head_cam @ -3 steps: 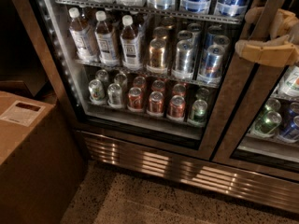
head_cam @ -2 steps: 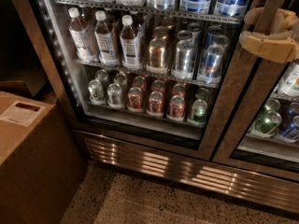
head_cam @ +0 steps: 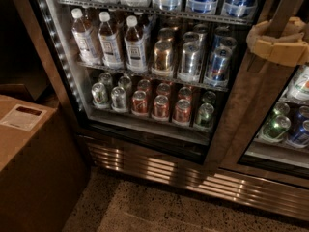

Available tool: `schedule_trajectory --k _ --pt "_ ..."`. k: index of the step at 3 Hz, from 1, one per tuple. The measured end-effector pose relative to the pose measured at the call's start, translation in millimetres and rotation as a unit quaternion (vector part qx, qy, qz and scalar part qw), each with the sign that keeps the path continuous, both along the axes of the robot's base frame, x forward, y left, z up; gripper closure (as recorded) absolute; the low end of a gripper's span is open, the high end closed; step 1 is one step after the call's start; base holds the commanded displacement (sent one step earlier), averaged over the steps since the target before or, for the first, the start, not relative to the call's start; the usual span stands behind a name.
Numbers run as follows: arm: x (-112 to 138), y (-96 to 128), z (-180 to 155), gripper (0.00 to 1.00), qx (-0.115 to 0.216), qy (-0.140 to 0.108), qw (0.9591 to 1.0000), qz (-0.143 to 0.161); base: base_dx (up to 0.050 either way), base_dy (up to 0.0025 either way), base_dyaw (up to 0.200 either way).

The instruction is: Open left fridge door

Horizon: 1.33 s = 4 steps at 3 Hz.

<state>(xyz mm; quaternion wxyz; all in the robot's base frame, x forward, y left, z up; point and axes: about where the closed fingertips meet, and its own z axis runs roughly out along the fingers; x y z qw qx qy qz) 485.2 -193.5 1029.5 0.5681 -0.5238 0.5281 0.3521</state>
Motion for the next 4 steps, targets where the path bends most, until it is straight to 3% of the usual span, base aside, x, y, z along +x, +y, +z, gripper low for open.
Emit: schedule_trajectory --k 1,4 --pt "-2.8 0.6 0.0 1.00 0.000 0.000 1.0000 0.000 0.000 0.00000 0.000" --pt "-6.2 5.6 -0.9 1.00 -0.005 0.000 1.0000 0.007 -0.050 0.00004 0.000"
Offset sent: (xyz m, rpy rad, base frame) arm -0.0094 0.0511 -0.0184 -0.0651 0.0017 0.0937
